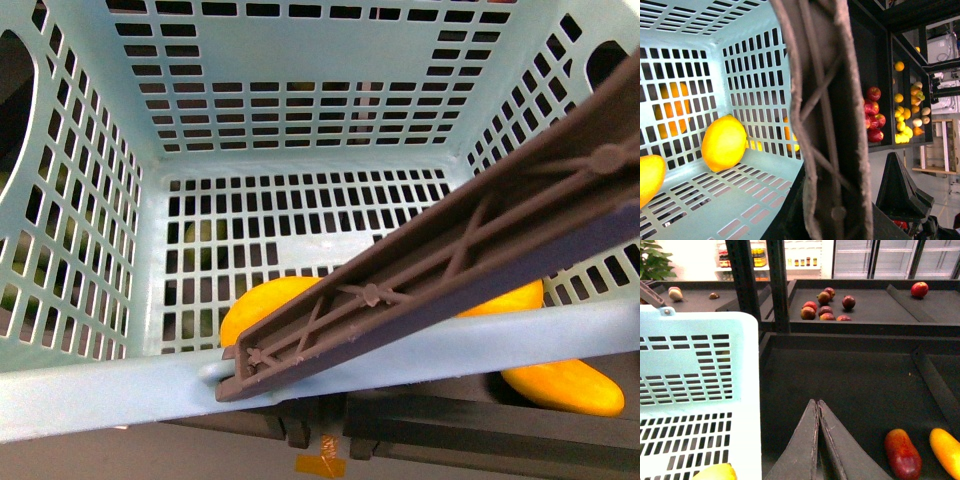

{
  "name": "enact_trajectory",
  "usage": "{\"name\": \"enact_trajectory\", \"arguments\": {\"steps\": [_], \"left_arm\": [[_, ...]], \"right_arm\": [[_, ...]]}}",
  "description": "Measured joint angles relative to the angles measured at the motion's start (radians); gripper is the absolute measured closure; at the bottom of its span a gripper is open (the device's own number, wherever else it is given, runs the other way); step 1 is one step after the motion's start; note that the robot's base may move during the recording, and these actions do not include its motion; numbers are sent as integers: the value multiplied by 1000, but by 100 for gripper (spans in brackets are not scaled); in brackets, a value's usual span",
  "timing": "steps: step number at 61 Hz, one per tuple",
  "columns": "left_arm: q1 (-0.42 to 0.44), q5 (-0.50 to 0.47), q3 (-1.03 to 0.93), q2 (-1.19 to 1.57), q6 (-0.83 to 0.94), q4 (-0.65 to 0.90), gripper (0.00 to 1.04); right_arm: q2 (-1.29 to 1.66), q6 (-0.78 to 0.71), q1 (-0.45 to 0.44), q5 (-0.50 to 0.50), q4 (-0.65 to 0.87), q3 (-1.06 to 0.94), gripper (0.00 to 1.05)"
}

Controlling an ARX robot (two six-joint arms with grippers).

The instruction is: Pick lemon and mango into basket

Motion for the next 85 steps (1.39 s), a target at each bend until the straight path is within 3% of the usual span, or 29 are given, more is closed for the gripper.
{"name": "enact_trajectory", "arguments": {"steps": [64,69,83,85], "left_arm": [[0,1,0,0,1,0,99],[0,2,0,0,1,0,99],[0,-1,0,0,3,0,99],[0,0,0,0,0,0,99]], "right_arm": [[-342,0,0,0,-264,-55,103],[-466,-1,0,1,-419,-54,103],[-512,-1,0,0,-438,-54,103],[-512,-2,0,0,-438,-54,98]]}}
